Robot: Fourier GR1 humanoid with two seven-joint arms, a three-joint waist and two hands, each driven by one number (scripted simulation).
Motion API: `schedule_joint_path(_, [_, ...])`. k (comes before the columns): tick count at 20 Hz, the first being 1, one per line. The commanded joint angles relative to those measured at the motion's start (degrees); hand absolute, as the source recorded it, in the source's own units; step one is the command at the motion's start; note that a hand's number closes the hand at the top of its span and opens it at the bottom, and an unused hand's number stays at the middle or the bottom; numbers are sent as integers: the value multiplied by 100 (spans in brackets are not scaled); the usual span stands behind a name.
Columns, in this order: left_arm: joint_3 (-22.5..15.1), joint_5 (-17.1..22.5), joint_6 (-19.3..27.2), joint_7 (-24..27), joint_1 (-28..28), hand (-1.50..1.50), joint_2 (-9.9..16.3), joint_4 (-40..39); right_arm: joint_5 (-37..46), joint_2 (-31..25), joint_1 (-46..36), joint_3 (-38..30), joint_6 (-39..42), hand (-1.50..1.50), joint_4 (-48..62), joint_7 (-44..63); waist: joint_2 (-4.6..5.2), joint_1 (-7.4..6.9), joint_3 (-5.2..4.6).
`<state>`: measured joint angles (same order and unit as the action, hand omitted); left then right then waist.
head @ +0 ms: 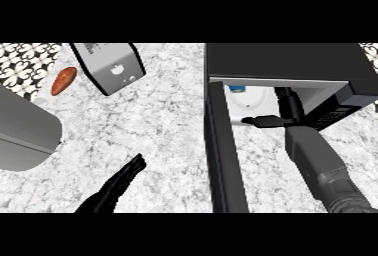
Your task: Pick up the milk, place it into the microwave and close the microwave
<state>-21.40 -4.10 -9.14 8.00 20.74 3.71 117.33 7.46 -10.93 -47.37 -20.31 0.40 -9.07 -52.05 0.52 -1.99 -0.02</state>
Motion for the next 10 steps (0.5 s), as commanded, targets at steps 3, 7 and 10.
schedule_joint_path(3, [-257,-355,-111,-285,-823,150,-96,-716,-28,189,755,75,178,-150,-194,-566,-33,218,7])
schedule_joint_path(7, [-579,-625,39,-445,-816,150,-263,-775,2,121,1222,311,570,-150,-779,-537,-115,354,-5])
schedule_joint_path(10, [-609,-676,220,-519,-1094,150,-360,-1188,19,-4,1511,441,798,-150,-1087,-312,-130,430,-9])
